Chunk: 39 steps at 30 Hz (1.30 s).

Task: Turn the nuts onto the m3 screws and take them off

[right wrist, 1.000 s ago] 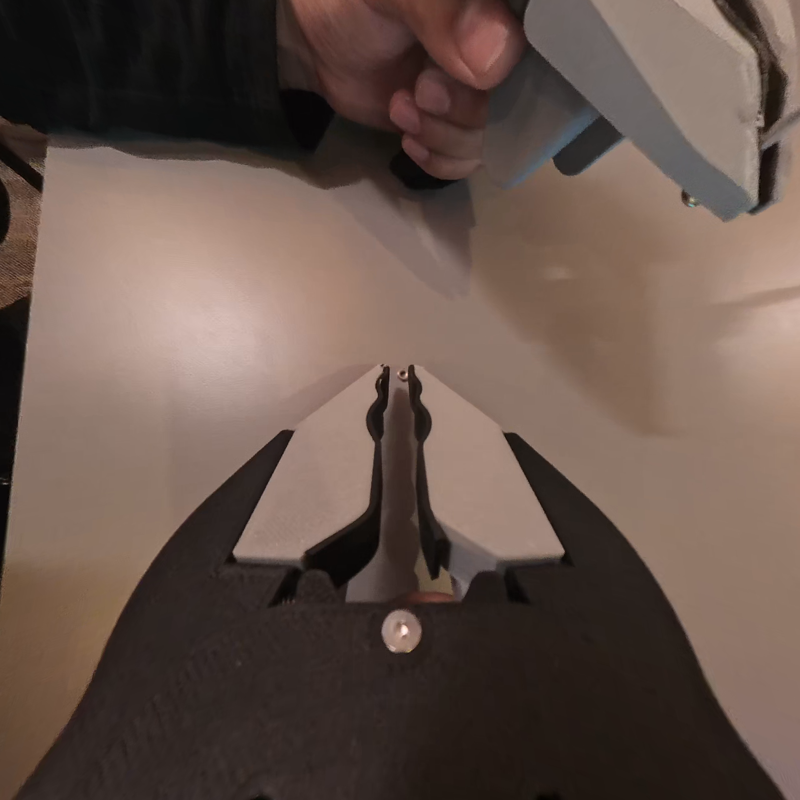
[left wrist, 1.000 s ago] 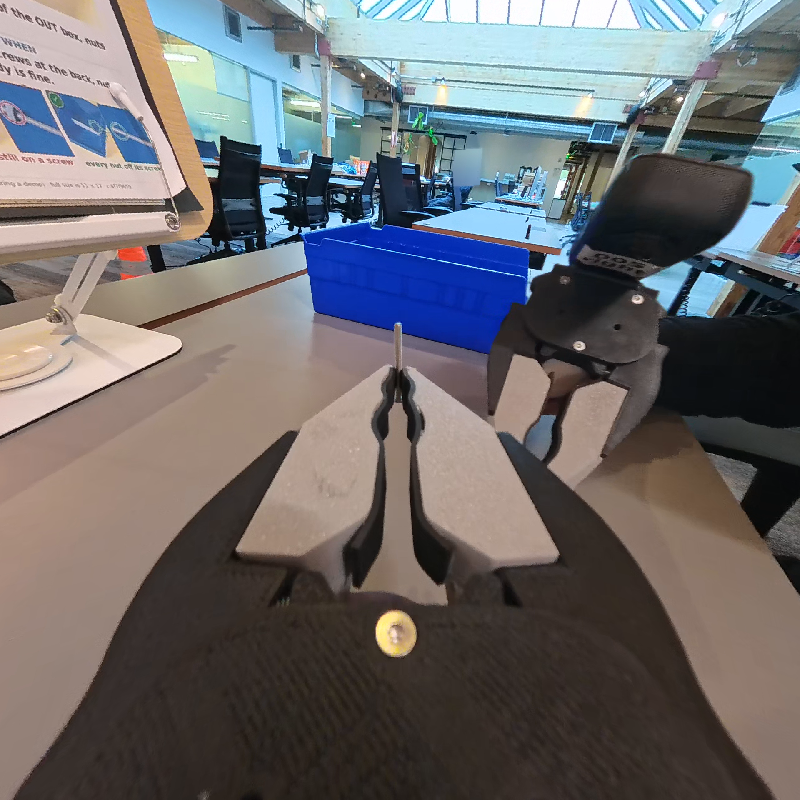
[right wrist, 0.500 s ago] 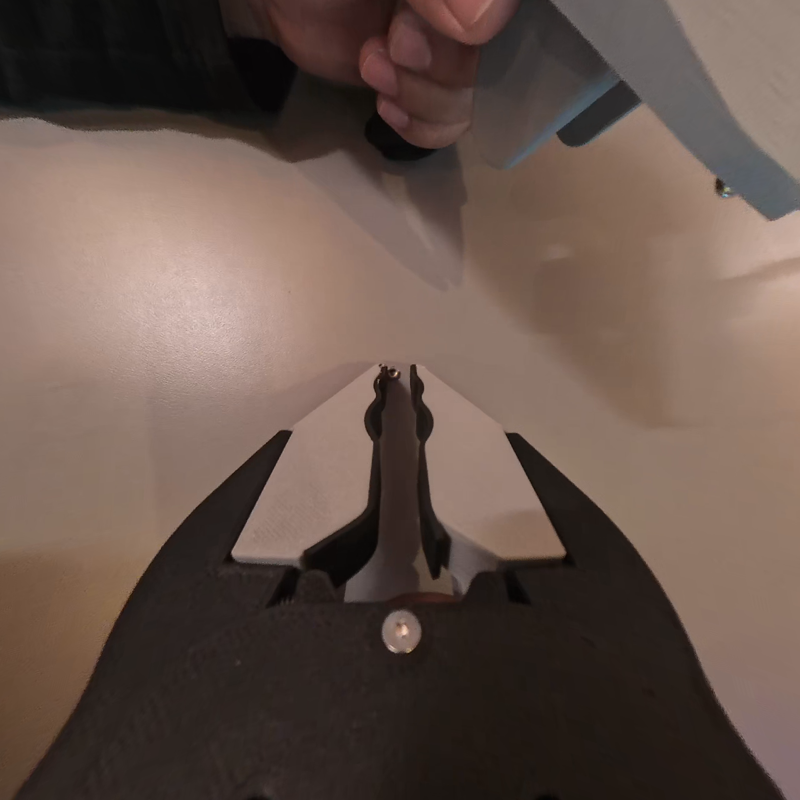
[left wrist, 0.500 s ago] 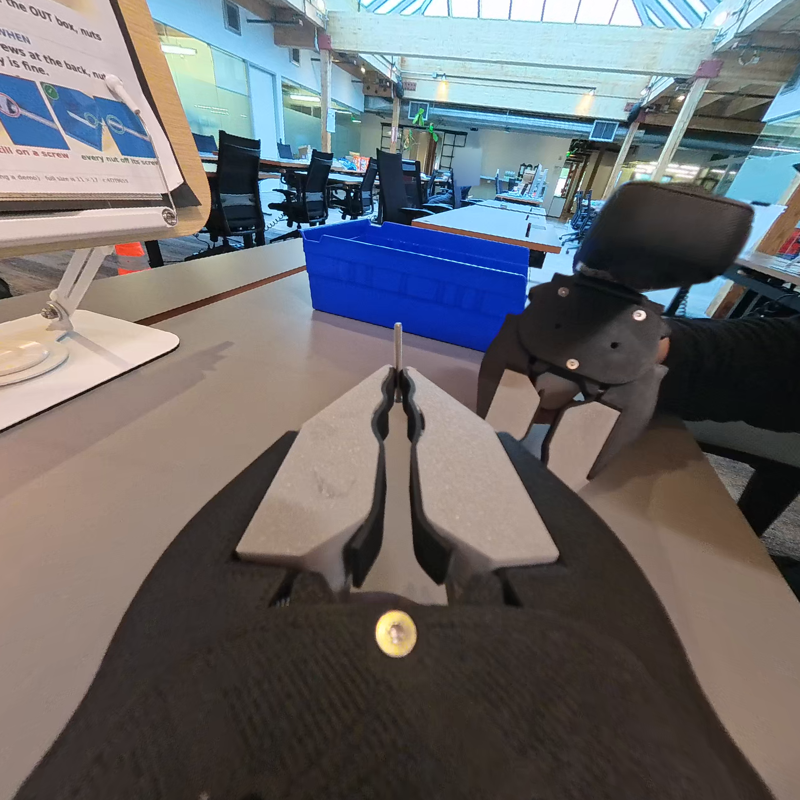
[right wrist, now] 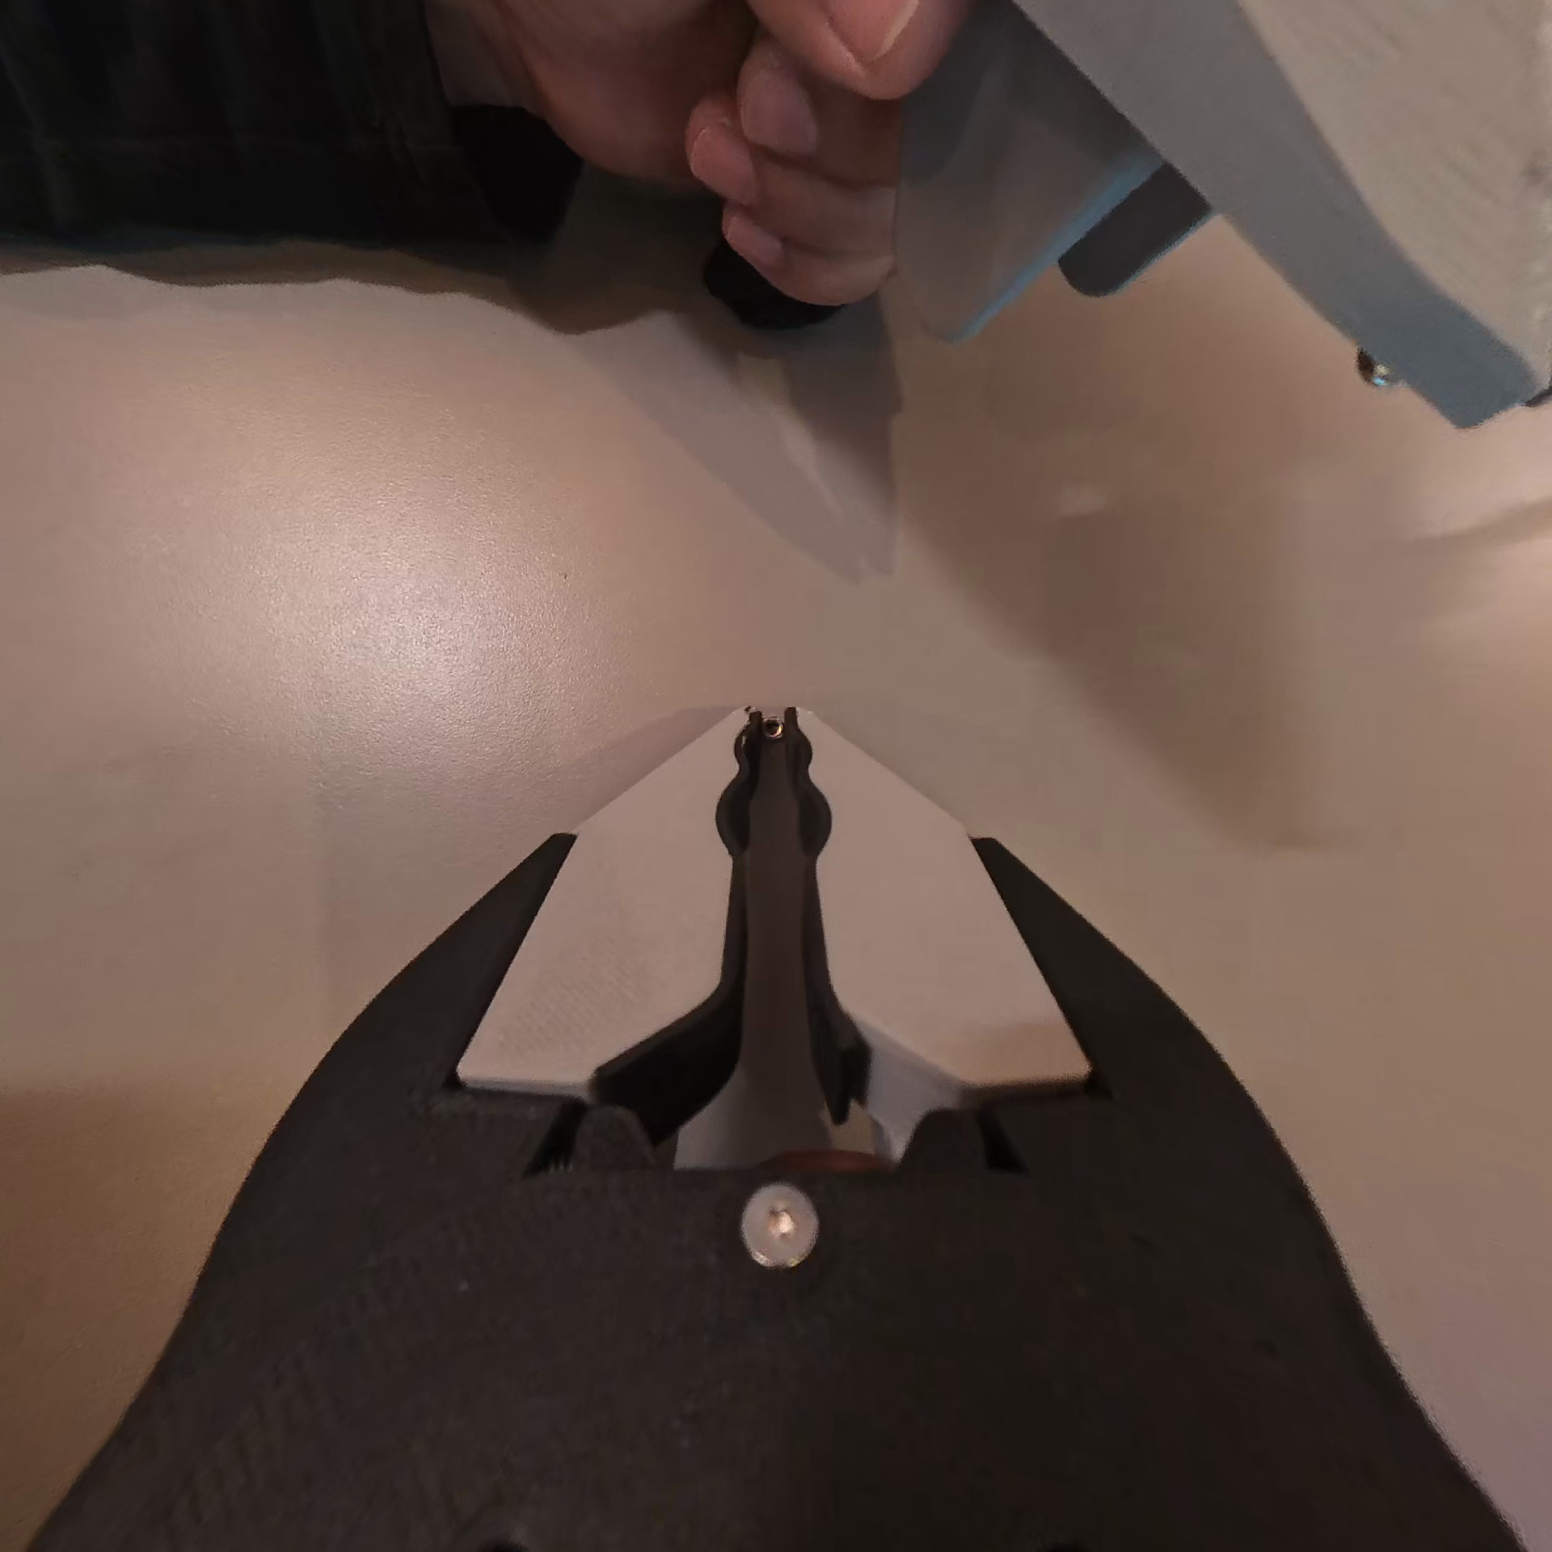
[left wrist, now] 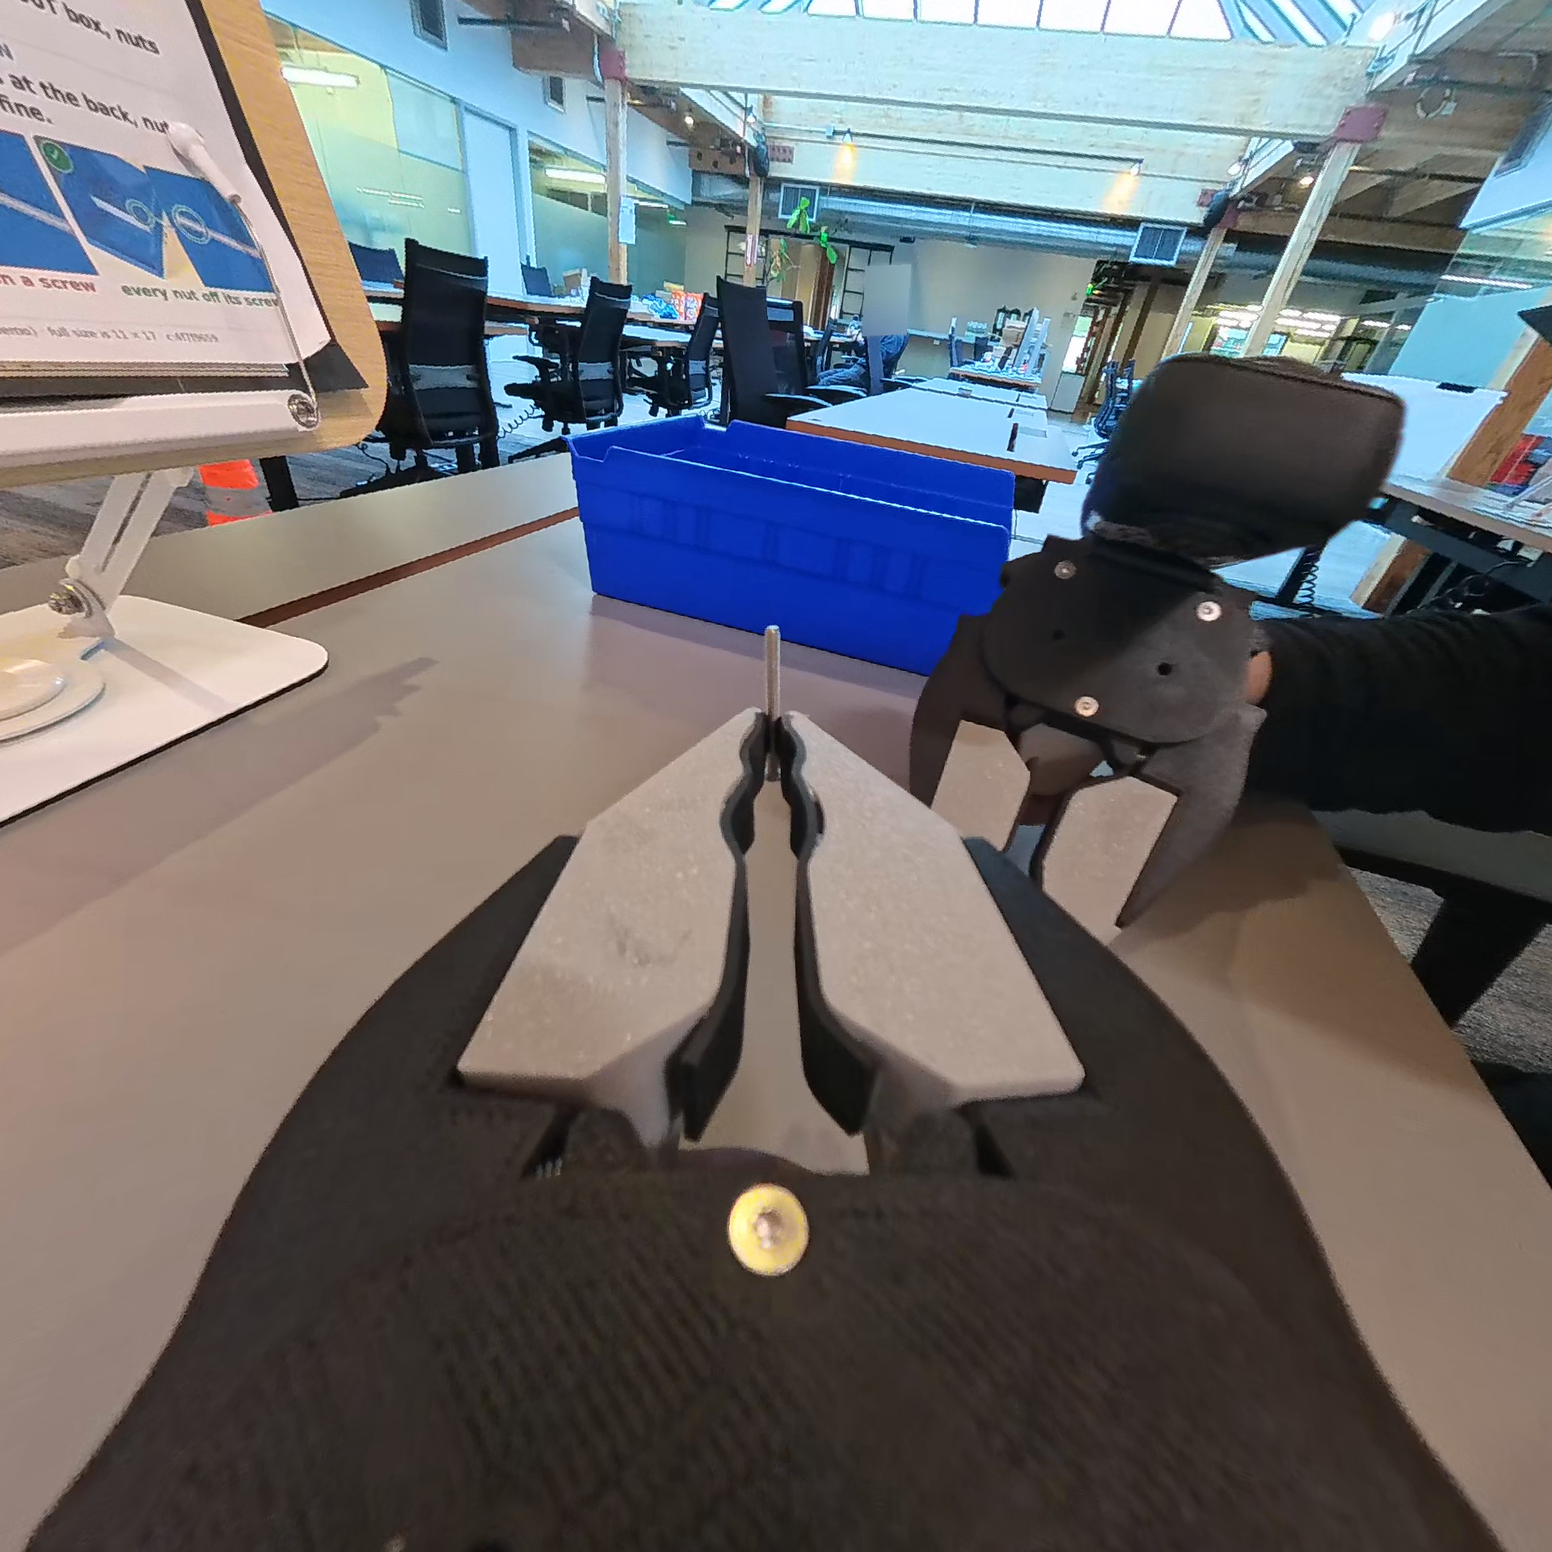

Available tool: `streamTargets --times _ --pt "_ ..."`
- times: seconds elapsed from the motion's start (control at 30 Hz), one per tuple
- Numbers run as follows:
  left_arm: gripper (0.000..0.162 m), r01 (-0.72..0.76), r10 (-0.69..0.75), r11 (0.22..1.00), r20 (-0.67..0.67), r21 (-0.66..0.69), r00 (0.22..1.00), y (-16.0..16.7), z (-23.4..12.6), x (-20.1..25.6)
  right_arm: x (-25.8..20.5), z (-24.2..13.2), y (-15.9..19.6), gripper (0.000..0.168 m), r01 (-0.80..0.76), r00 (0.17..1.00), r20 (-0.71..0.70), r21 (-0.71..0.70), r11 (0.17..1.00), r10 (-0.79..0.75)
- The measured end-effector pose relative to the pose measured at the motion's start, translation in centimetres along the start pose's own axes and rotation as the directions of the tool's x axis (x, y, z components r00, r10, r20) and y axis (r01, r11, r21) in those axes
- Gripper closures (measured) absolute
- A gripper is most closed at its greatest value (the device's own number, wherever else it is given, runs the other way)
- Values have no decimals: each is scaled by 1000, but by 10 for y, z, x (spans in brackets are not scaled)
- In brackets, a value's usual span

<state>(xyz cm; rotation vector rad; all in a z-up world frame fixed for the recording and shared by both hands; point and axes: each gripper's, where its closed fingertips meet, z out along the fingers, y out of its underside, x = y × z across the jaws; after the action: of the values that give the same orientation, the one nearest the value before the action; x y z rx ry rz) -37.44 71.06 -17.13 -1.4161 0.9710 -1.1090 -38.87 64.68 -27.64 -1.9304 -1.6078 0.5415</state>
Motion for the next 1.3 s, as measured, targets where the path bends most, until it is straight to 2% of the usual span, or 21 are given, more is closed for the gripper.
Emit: streamTargets --times 0.67,1.3 --pt "162 4 -4 1000 -10 -3 1000 0 0 1 8 -20 -10 166 -127 991 60 131 983 120" --pt "162 -15 8 998 -133 -55 991 8 6 26 35 -86 -36 166 -230 973 89 327 917 213"
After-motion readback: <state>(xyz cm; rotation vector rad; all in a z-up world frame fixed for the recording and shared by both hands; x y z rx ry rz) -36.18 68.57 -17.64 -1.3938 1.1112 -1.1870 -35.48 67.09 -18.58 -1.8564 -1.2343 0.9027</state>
